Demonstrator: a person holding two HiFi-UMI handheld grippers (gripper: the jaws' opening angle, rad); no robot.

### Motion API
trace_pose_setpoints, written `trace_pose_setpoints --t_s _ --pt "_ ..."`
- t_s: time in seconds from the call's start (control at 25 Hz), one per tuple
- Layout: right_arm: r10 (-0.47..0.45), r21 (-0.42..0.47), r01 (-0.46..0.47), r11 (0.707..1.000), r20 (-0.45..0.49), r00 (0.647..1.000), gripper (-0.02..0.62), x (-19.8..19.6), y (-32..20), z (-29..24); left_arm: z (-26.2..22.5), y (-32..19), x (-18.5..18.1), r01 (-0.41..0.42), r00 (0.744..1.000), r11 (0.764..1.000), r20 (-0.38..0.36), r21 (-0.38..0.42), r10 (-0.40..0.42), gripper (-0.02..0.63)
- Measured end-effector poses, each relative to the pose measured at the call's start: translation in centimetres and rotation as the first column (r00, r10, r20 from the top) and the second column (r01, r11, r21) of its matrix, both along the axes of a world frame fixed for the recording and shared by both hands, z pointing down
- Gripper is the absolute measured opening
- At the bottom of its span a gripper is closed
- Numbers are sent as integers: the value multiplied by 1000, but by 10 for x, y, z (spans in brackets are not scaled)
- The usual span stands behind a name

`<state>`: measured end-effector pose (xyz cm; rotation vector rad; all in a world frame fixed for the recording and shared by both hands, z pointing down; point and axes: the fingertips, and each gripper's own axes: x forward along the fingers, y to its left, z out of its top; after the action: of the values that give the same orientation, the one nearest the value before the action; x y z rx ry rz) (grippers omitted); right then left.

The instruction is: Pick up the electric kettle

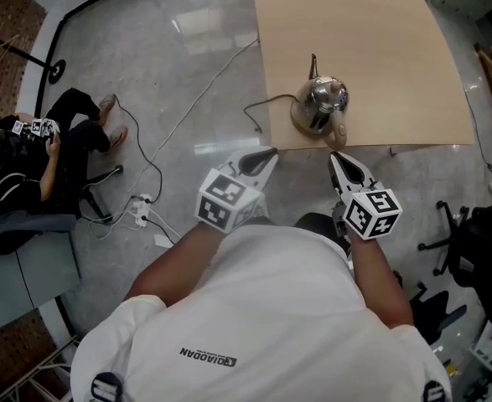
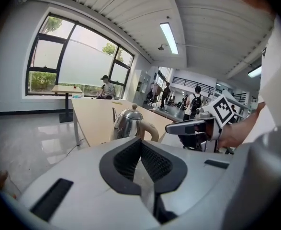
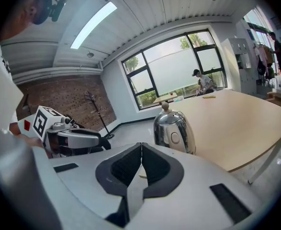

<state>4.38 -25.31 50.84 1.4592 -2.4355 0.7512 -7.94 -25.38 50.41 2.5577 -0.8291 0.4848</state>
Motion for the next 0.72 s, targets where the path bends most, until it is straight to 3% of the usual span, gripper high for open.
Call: trace_pose_setpoints --t_s 0.16,0.36,0.4,0.48,0.52,0.72 --pt "58 31 -56 998 -53 997 21 6 -6 -8 5 -4 1 -43 999 999 -23 -17 42 -5" --pt "121 55 -112 992 -184 976 25 35 -20 -7 3 -7 2 -76 996 997 -41 -17 76 -5" --pt "124 51 -115 992 -208 970 37 39 -23 -3 5 -9 1 -77 996 997 -39 -19 76 -5" --pt "111 39 -105 994 -255 961 165 45 -31 8 8 -13 0 -71 997 997 -38 -25 70 -5" --pt "99 28 -95 995 -281 955 186 47 -35 15 10 -15 -2 -65 997 997 -36 -29 64 -5" --pt "15 -80 -46 996 -349 937 207 47 -50 69 19 -25 -11 -13 1000 999 -22 -50 12 -5"
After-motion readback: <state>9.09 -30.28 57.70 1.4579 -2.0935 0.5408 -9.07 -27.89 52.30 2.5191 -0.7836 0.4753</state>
